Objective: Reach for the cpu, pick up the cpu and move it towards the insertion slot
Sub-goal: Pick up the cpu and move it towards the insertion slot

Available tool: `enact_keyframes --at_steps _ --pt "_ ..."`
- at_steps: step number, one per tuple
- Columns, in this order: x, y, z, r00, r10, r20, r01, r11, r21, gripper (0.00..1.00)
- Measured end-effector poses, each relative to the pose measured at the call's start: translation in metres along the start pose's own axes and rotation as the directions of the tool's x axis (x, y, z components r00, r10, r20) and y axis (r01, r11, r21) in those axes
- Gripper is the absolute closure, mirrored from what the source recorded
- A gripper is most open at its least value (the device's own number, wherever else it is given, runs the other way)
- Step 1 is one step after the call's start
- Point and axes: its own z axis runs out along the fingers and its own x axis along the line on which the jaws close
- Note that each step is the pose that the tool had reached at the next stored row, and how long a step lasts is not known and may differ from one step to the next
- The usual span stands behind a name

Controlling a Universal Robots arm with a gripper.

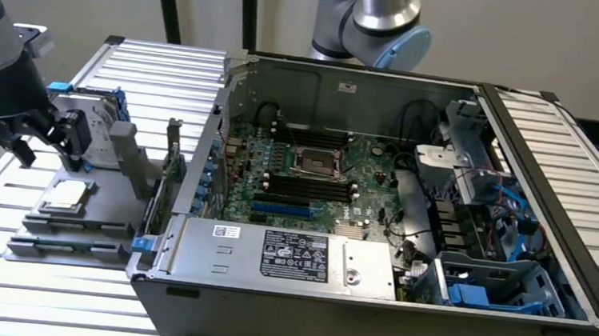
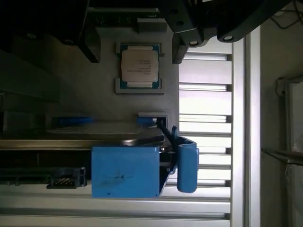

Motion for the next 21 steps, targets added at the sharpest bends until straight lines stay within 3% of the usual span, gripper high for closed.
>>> enact_keyframes --at_steps 21 --pt "0.000 -0.0058 0.0381 1.0000 0.000 0.0001 0.000 1.0000 0.0010 0.29"
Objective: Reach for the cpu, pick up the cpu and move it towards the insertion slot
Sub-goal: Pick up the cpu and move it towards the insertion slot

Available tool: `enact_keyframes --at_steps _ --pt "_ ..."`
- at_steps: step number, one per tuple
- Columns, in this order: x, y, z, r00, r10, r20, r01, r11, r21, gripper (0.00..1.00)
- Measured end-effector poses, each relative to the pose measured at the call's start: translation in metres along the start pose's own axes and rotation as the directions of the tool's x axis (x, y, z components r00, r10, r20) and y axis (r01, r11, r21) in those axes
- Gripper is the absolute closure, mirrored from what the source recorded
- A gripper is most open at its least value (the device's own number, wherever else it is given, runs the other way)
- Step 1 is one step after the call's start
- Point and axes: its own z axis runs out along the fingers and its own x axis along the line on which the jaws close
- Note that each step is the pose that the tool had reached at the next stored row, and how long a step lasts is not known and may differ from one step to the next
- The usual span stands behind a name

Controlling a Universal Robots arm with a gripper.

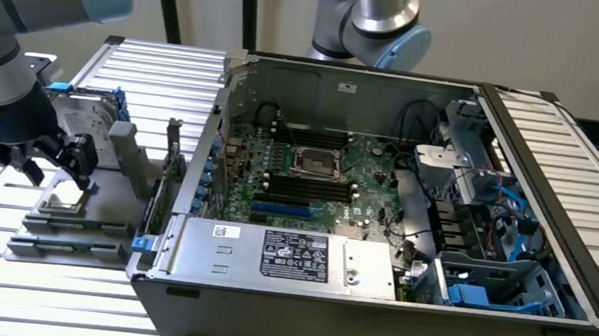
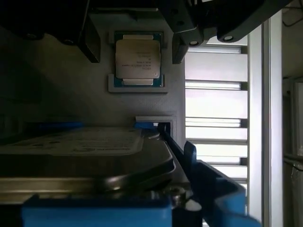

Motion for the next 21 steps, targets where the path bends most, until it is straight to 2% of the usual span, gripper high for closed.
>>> enact_keyframes --at_steps 5,12,21 --pt "0.000 -0.0003 0.0091 1.0000 0.000 0.0000 0.000 1.0000 0.0045 0.29" --pt "0.000 -0.0004 0.0173 1.0000 0.000 -0.0004 0.000 0.9998 0.0197 0.29" --pt "0.000 0.0013 0.0194 1.0000 0.000 -0.0006 0.000 0.9997 0.0259 0.29"
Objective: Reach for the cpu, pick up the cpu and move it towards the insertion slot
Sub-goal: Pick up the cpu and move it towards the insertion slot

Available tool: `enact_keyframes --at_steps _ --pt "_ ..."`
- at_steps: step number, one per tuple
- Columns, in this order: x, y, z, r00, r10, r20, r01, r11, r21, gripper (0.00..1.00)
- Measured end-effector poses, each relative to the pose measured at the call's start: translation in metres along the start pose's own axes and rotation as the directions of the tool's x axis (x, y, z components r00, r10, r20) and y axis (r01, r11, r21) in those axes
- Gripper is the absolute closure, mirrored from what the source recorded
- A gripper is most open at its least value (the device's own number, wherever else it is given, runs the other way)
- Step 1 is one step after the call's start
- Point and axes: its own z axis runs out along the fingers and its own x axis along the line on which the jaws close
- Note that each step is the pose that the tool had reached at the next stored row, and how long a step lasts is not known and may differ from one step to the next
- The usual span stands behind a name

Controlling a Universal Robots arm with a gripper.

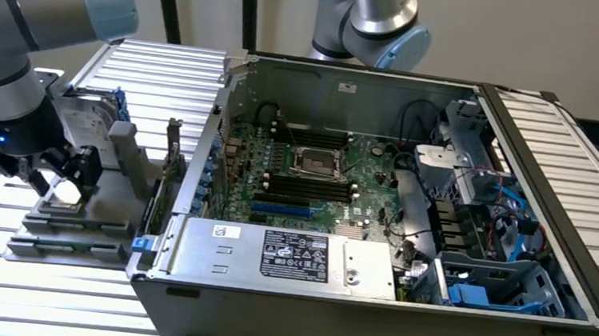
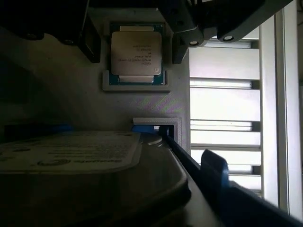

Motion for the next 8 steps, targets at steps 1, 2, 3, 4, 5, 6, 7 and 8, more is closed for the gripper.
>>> enact_keyframes --at_steps 1,2,3,4,5,6,7,8 --pt "0.0000 0.0000 0.0002 1.0000 0.000 0.0000 0.000 1.0000 0.0011 0.29" --pt "0.0000 0.0000 0.0003 1.0000 0.000 0.0000 0.000 1.0000 0.0019 0.29" --pt "0.0000 0.0001 0.0003 1.0000 0.000 0.0000 0.000 1.0000 0.0028 0.31" --pt "0.0000 0.0001 0.0004 1.0000 0.000 0.0002 0.000 1.0000 0.0038 0.31" --pt "0.0000 0.0002 0.0006 1.0000 0.000 0.0003 0.000 1.0000 0.0050 0.31" --pt "0.0000 0.0004 0.0006 1.0000 0.000 0.0003 0.000 1.0000 0.0061 0.38" --pt "0.0000 0.0005 0.0005 1.0000 0.000 0.0001 0.000 1.0000 0.0071 0.38" --pt "0.0000 0.0008 0.0004 1.0000 0.000 0.0000 0.000 1.0000 0.0080 0.38"
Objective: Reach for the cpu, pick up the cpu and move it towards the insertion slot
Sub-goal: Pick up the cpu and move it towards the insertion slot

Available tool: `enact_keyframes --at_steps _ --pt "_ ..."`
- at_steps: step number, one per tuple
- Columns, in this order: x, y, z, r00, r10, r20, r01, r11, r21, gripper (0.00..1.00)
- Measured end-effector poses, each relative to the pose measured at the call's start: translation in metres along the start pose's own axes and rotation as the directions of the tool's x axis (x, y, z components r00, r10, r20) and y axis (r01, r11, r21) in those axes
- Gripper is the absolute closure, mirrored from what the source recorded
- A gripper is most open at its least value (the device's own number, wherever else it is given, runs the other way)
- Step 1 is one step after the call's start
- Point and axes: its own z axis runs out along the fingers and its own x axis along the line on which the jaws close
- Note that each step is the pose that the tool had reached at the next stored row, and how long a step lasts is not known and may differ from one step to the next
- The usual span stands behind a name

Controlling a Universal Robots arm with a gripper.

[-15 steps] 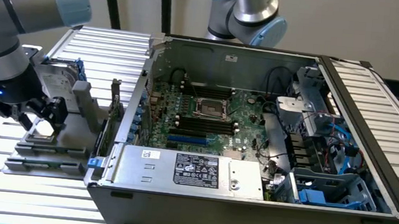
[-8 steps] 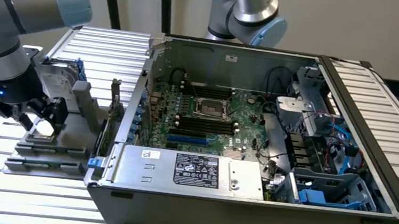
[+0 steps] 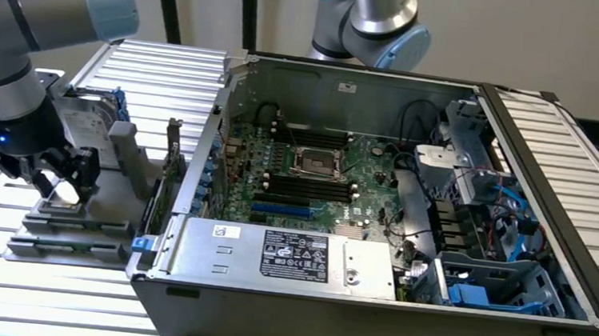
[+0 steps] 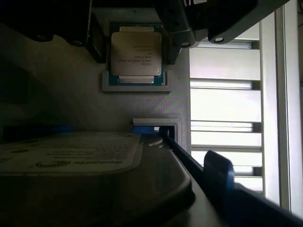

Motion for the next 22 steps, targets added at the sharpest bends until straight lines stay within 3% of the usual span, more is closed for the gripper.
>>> enact_keyframes --at_steps 4,6,17,22 --pt "-0.0001 0.0009 0.0001 1.0000 0.000 0.0001 0.000 1.0000 0.0021 0.38" --pt "0.0000 0.0011 0.0000 1.0000 0.000 -0.0002 0.000 1.0000 0.0028 0.46" --pt "-0.0001 0.0013 -0.0002 1.0000 0.000 -0.0001 0.000 1.0000 0.0036 0.46" --pt "0.0000 0.0014 -0.0073 1.0000 0.000 -0.0008 0.000 1.0000 0.0035 0.46"
